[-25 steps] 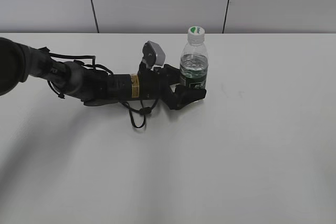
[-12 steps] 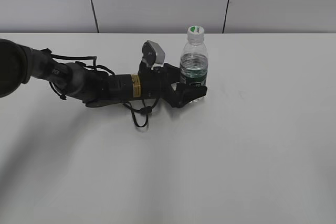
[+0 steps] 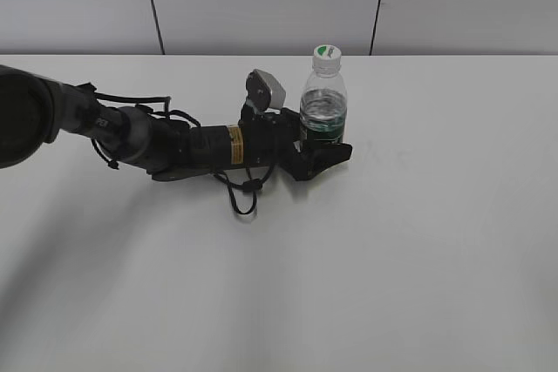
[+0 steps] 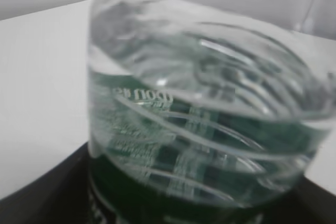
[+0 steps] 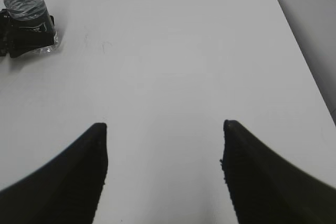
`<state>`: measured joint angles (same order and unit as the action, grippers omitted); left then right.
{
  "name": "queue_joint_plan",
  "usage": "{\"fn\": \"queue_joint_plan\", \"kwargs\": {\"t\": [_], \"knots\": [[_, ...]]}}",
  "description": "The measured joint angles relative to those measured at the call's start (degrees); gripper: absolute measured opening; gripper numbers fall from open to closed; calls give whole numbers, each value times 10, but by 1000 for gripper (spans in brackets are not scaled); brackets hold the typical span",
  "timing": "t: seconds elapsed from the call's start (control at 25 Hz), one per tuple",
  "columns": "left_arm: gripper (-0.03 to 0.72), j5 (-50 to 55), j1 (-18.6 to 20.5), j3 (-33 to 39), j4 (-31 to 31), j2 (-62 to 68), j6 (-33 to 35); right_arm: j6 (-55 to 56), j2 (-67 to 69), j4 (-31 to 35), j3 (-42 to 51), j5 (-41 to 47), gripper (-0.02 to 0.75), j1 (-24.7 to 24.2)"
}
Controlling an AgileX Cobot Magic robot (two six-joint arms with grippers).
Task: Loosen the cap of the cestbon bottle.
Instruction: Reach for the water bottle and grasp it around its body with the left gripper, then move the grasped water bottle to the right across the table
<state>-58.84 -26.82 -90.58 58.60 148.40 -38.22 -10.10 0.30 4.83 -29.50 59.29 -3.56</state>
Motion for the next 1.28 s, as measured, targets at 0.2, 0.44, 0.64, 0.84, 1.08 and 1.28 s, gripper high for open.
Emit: {"fn": "queue_joint_plan", "kwargs": {"t": [0.2,0.44,0.64,0.84,1.08,1.28], "knots": [[563,4,0,0,-3,0,3,0,0,0,0,0,521,0],[540,4,0,0,-4,0,4,0,0,0,0,0,521,0],[536,3,0,0,-4,0,5,0,0,0,0,0,521,0],[518,2,0,0,-1,0,5,0,0,0,0,0,521,0],[512,1,0,-4,20,0,6,0,0,0,0,0,521,0],[511,-2,0,-4,28,0,7,0,0,0,0,0,521,0]]}}
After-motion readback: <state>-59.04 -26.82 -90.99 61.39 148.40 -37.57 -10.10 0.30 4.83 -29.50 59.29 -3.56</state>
